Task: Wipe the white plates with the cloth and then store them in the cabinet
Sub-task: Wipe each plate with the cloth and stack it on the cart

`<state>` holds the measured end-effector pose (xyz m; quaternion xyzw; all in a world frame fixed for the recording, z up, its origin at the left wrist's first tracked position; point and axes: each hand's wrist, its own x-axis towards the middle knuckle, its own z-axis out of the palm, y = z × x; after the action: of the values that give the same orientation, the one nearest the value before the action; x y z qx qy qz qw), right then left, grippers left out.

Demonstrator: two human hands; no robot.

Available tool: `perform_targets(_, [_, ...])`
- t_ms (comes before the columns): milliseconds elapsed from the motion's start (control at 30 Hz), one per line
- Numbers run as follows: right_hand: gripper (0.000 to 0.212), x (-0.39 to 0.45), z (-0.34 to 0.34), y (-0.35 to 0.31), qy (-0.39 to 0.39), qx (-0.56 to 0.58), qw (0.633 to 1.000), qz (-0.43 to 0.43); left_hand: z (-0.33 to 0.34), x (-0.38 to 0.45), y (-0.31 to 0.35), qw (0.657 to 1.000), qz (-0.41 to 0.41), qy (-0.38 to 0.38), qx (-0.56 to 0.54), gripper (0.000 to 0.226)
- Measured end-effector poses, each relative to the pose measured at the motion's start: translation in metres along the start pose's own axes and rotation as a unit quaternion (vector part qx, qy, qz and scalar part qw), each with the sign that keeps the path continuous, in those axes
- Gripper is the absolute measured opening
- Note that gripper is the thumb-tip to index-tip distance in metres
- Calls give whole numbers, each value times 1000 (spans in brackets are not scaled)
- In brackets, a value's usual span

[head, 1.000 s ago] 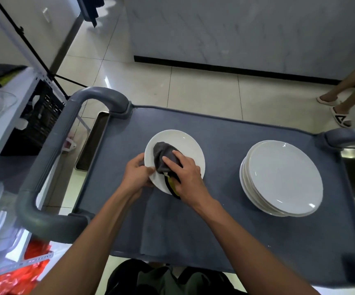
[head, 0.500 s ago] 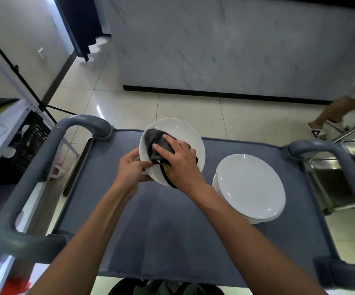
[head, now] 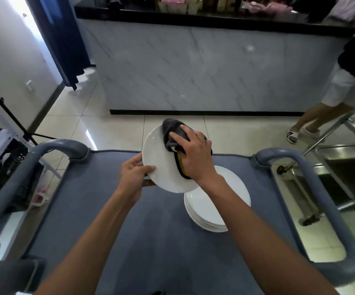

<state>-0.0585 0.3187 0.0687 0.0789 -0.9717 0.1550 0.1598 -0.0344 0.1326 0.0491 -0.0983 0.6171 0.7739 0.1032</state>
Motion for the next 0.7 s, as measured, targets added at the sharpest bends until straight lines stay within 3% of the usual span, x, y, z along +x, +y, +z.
perform_targets(400, [57, -43, -36, 76, -11, -44, 994, 104, 67, -4, -17, 999, -5, 33, -42, 42])
perform_targets(700, [55, -85, -40, 84, -15, 19, 993, 118, 109, -9, -23, 997, 15, 52, -58, 43])
